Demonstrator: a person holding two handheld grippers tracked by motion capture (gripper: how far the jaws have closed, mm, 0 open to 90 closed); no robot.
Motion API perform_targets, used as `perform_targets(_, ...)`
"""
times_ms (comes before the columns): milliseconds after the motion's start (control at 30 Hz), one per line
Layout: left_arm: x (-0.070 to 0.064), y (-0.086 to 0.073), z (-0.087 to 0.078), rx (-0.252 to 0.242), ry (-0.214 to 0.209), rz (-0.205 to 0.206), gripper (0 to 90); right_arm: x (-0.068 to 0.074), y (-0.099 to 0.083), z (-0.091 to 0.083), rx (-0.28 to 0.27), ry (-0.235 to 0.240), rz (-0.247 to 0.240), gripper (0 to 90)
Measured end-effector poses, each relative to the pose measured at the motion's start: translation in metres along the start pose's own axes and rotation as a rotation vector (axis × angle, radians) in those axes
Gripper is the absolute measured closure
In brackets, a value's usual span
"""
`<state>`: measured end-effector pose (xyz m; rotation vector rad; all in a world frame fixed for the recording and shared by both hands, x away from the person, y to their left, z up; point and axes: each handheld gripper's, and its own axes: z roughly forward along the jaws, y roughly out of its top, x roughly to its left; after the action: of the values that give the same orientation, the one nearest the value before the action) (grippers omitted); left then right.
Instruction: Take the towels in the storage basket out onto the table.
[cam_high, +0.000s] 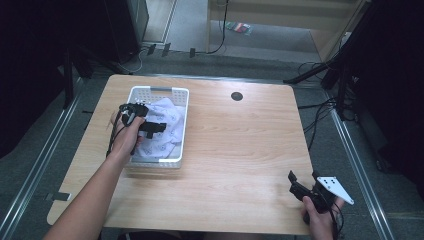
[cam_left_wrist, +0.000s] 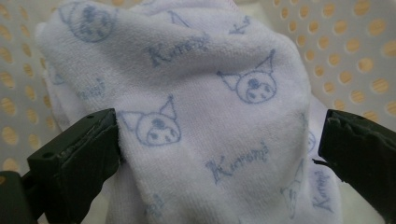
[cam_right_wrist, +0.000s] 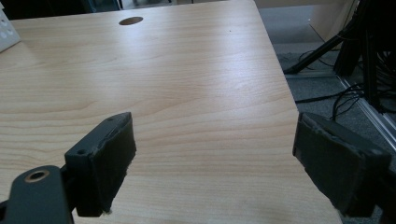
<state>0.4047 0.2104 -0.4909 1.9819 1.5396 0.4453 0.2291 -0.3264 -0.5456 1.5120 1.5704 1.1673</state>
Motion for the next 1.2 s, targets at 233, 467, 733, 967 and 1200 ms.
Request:
perform_targets(233,-0.003,-0.001,0.021,0.045,0.027,-0.007,0.0,0.000,0.000,0.000,0.000,0.001,-0.001,13.4)
perform_targets(467,-0.009,-0.006,0.035,0.066,0.085,0.008,0.0,0.000,0.000,0.000,0.001,0.001,-0.003,13.4)
perform_targets(733,-0.010,-0.013,0.038,0.091,0.031,0.115,0.0,0.001,0.000,0.000,0.003,0.000,-0.003,13.4)
perform_targets(967,-0.011,-0.011,0.039,0.100,0.038,0.107,7.0,0.000,0.000,0.001,0.005,0.002,-0.004,13.5)
perform_targets(1200,-0.011,-0.008,0.033,0.070,0.038,0.099,40.9,0.000,0.000,0.001,0.005,0.001,-0.003,13.5)
